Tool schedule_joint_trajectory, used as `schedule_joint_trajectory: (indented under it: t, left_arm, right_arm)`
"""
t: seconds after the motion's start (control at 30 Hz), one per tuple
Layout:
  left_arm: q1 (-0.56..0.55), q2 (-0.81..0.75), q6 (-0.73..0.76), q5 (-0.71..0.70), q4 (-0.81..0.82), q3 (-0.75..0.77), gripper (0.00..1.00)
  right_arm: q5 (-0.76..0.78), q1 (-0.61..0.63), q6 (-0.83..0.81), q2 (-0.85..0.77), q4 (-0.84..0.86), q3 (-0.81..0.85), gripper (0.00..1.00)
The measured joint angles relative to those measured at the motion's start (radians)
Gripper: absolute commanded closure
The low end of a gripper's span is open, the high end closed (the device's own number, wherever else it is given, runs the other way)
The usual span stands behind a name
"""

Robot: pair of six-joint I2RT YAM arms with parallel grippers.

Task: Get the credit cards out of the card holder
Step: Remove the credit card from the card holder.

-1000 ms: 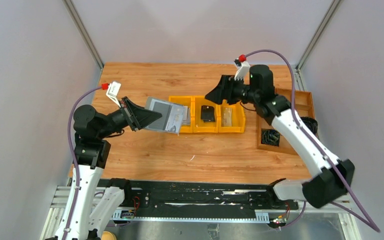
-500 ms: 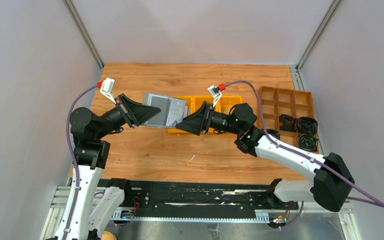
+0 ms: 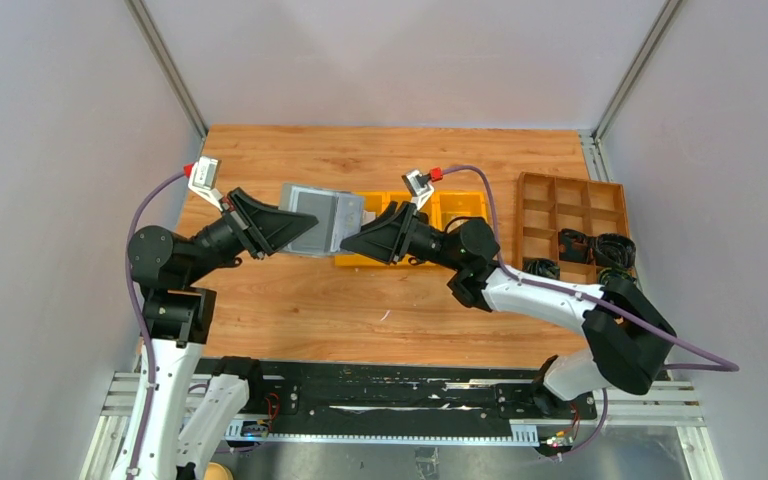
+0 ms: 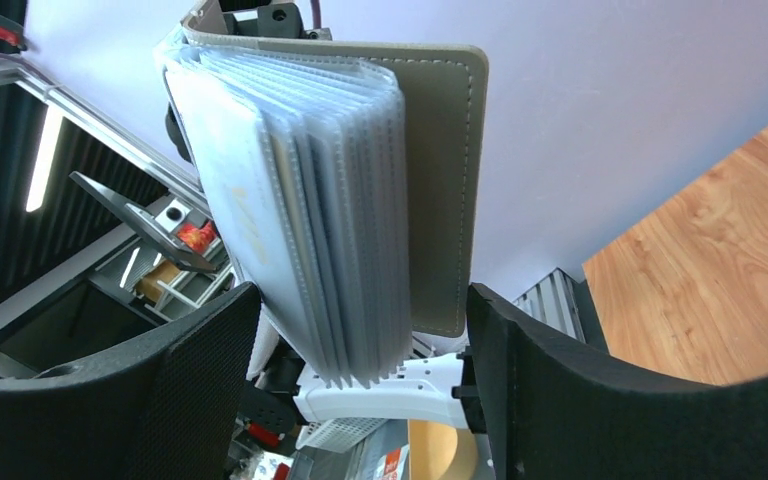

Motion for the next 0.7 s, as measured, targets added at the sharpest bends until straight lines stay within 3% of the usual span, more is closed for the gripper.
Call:
schedule_joint_trajectory:
  t: [0.23,0.57,0.7]
  left_arm:
    - [0.000,0.001,-0.021,0.008,0.007,0.008,1.00]
    - [0.000,0.005,-0.029,0.010,0.012,0.043,1.00]
    - [0.000,0.000,-0.031,0.011,0.012,0.043,1.00]
  right_arm:
    - [0.029,0.006,0.053,0.013,0.106,-0.048,0.21]
    - [0.051,0.014,0.060,0.001,0.114,-0.053,0.20]
    - [0.055,0.018,0.098,0.019,0.225,-0.045,0.20]
